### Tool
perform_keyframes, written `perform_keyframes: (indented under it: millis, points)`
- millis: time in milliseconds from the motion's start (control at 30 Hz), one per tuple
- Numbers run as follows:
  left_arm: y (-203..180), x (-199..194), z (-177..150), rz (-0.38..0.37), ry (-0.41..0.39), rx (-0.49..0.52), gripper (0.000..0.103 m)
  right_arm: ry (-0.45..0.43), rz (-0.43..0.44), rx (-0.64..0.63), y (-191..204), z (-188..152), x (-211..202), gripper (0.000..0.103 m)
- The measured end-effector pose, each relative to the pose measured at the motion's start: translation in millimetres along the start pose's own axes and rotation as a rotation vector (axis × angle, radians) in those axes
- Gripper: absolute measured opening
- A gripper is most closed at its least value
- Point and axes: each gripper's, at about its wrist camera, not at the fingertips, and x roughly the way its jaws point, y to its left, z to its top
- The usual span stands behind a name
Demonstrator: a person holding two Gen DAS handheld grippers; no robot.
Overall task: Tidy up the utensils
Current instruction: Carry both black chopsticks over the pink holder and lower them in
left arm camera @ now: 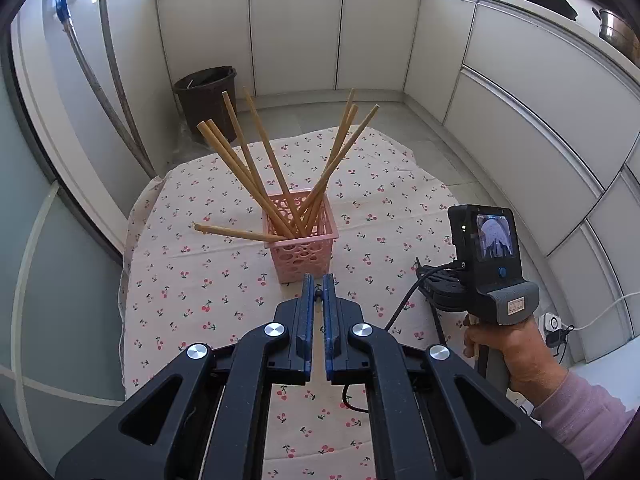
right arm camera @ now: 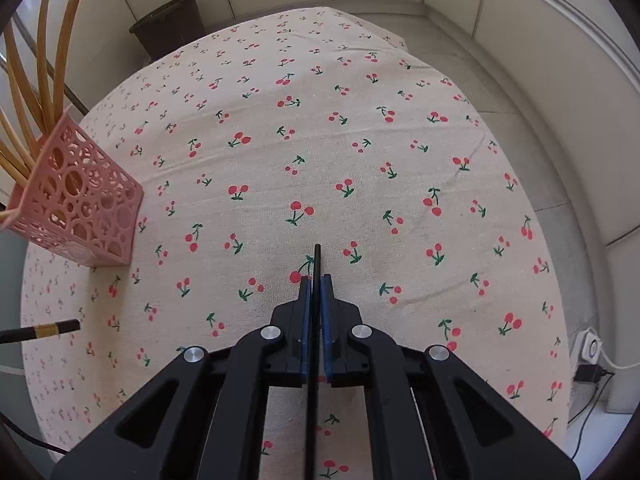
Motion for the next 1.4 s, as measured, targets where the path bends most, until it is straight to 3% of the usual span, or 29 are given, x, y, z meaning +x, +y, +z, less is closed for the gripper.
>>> perform_keyframes:
  millis: [133, 333, 567, 900, 1200, 1400]
  points:
    - [5.2, -0.3, 1.1, -0.016, -0.02, -0.031, 0.004, -0.097, 0.057, -0.001, 0.3, -1.7, -34.6, 0.004]
    - [6.3, -14.8, 3.3, -0.033, -0.056, -0.048, 0.004, -0.262, 0.172, -0.042, 7.7, -6.9, -119.2, 0.004]
    - [3.5, -43.8, 10.4, -0.04, -0.128, -0.05, 0.004, -0.423, 0.237, -0.104, 17.4, -11.5, -196.4, 0.004]
    - [2.7, -77.7, 45.8, -0.032, -0.243, -0.077, 0.003, -0.561, 0.399, -0.084, 27.6, 20.2, -273.3, 0.004]
    - [14.7, -83.9, 86.0, -0.001, -0.357, -0.153, 0.003, -0.652, 0.475, -0.073, 40.4, 45.9, -301.9, 0.004]
    - [35.7, -39.8, 99.4, 0.03, -0.356, -0.254, 0.004, -0.616, 0.463, -0.048, 50.5, 63.1, -281.1, 0.005]
